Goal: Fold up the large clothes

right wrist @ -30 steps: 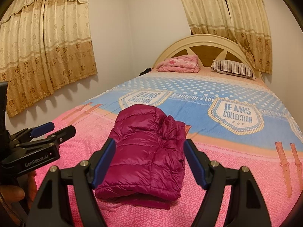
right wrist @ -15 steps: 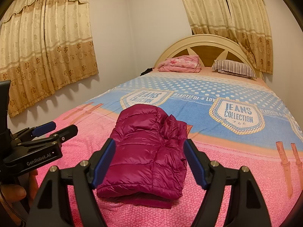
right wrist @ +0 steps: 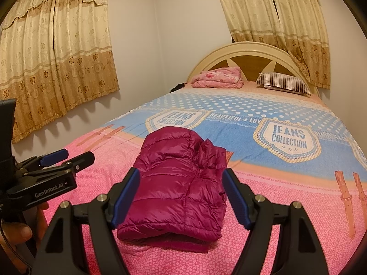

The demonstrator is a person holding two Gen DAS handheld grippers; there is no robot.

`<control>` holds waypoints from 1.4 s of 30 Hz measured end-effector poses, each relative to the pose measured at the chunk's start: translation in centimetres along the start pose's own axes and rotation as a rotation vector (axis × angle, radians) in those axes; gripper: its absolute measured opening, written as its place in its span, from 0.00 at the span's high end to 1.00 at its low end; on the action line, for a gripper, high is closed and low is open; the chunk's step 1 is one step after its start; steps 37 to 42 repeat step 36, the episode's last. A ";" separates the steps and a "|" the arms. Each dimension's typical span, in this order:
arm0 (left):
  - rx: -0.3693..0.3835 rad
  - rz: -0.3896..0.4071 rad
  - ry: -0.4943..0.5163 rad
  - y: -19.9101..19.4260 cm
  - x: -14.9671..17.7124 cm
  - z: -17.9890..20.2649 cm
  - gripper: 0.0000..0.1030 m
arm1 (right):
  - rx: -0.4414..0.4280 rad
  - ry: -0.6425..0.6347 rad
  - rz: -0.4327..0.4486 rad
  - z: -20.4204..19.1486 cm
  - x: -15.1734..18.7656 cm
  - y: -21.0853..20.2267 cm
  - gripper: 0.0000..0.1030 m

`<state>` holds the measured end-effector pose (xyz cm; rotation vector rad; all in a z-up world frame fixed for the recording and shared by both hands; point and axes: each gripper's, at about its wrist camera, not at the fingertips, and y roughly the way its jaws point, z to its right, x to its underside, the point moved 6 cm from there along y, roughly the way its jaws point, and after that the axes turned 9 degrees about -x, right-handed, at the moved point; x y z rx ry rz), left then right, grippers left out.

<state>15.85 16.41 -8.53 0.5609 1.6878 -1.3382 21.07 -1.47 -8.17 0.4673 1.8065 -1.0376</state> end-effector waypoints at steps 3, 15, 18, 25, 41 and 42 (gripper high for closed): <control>-0.012 0.007 0.006 -0.1 0.0 0.1 0.26 | 0.001 0.000 0.003 -0.2 0.0 0.0 0.25; 0.004 -0.006 0.002 0.0 0.1 0.3 0.25 | 0.002 -0.003 0.003 -0.4 -0.3 0.0 0.25; 0.001 -0.008 0.001 0.1 0.1 0.2 0.18 | 0.000 -0.004 0.003 -0.4 -0.4 -0.1 0.25; -0.040 0.007 0.006 0.2 0.2 -0.1 0.06 | -0.007 -0.009 -0.001 -0.6 -0.2 0.0 0.25; -0.055 0.048 0.052 -0.2 0.3 0.7 0.05 | -0.010 -0.009 -0.008 -0.5 0.1 0.1 0.25; -0.055 0.048 0.052 -0.2 0.3 0.7 0.05 | -0.010 -0.009 -0.008 -0.5 0.1 0.1 0.25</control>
